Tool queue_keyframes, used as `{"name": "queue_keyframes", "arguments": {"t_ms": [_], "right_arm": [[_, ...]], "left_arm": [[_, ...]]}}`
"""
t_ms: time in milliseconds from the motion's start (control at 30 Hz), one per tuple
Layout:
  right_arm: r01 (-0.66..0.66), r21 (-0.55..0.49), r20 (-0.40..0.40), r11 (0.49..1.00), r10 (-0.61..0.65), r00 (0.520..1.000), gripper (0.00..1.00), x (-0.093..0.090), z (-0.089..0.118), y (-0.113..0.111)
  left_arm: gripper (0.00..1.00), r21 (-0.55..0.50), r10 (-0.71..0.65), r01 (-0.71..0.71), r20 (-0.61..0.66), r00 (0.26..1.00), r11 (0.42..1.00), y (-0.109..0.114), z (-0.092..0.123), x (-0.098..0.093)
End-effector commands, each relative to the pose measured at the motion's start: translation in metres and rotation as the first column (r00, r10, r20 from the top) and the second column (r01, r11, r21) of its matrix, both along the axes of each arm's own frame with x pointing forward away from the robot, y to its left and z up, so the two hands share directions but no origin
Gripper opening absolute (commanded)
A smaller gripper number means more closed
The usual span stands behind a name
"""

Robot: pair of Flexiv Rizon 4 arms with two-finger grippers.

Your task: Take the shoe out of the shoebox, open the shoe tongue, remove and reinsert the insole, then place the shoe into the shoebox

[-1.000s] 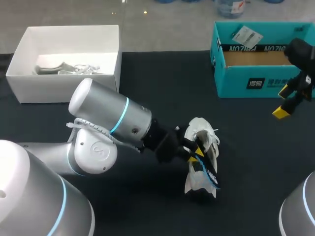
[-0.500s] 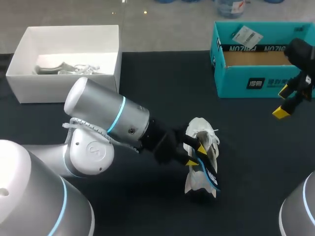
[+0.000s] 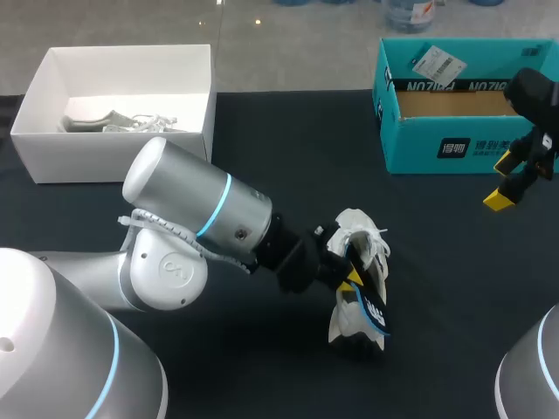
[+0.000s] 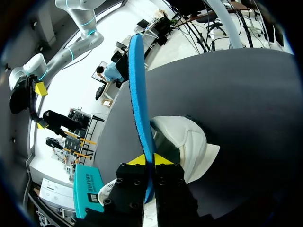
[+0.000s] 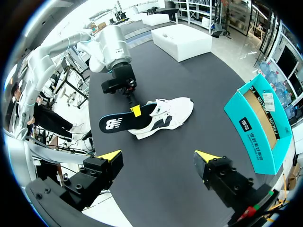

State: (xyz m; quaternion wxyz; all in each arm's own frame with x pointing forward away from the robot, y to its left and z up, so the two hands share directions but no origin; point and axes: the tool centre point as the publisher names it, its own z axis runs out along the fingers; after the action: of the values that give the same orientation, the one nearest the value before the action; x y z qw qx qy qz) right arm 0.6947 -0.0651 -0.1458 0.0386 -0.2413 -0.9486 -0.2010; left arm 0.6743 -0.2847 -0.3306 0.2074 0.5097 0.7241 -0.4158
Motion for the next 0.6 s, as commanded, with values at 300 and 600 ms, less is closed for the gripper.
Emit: {"name": "queue_keyframes", "arguments": {"t_ms": [300, 600], "right_arm": [[-0.002, -0.003, -0.004, 1.0, 0.002, 1.0, 1.0, 0.002, 0.0, 0.001], [-0.002, -0.003, -0.004, 1.0, 0.002, 1.0, 1.0, 0.002, 0.0, 0.001]], "left_arm": [[0.0, 0.01, 0.021, -0.021, -0.014, 1.0, 1.0, 0.001, -0.015, 0.008], [0.0, 0.028, 0.037, -0.038, 0.005, 0.999, 0.999, 0.006, -0.022, 0.016]]}}
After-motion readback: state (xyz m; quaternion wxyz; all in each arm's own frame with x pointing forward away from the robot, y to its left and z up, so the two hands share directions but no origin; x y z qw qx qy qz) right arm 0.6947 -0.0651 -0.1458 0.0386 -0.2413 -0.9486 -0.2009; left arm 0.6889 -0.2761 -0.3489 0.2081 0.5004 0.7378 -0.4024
